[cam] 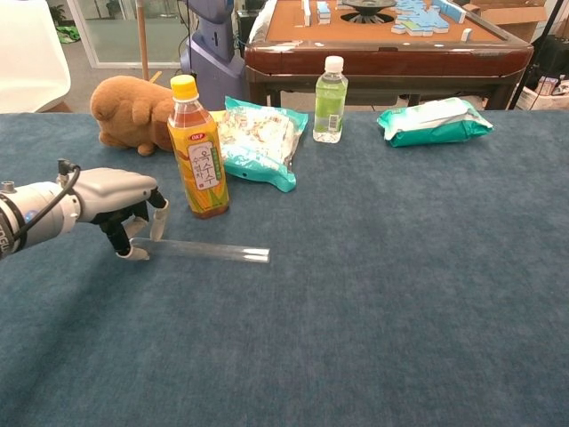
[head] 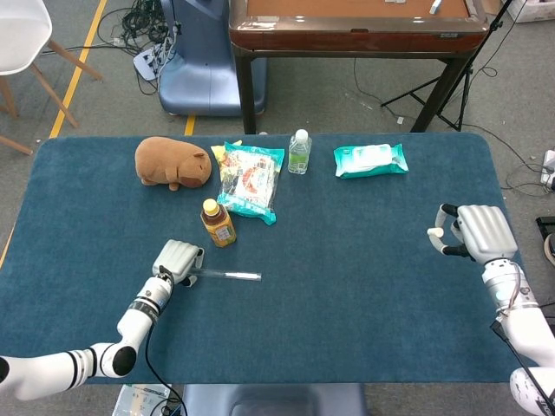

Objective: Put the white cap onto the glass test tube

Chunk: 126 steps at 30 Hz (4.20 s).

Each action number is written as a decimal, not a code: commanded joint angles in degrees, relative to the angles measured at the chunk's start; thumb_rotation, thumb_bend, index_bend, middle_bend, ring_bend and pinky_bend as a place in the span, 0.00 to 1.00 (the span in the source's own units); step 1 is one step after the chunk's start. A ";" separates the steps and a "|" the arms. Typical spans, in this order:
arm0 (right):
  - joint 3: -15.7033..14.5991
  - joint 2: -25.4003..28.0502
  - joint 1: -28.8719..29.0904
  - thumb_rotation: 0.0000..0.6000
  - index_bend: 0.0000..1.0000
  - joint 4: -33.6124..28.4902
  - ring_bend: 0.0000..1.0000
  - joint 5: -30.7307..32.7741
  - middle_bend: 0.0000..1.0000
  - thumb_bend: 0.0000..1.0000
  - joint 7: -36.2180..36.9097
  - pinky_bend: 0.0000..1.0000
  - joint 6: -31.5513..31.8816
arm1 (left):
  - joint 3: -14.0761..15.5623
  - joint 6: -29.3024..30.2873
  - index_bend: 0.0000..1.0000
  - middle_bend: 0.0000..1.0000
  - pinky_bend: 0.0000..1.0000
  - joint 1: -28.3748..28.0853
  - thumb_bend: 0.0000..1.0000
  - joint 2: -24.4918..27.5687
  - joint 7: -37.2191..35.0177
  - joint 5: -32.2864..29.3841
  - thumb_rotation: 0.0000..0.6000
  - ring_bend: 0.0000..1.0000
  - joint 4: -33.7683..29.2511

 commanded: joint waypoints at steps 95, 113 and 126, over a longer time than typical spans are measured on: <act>0.90 -2.26 -0.64 1.00 0.67 -2.70 1.00 -8.60 1.00 0.35 5.87 1.00 -0.38 | -4.29 2.03 0.60 0.87 1.00 1.75 0.26 7.51 -17.29 1.58 1.00 0.92 -16.68; 2.81 -14.30 7.98 1.00 0.68 -7.70 1.00 -17.36 1.00 0.35 3.08 1.00 -2.42 | -8.82 -2.54 0.61 0.88 1.00 -2.00 0.26 13.27 -23.31 -4.29 1.00 0.93 -27.77; 3.13 -19.13 10.94 1.00 0.69 -8.91 1.00 -17.37 1.00 0.35 -0.12 1.00 -1.93 | -9.55 -2.76 0.62 0.88 1.00 -6.51 0.26 12.16 -23.24 -10.89 1.00 0.93 -28.77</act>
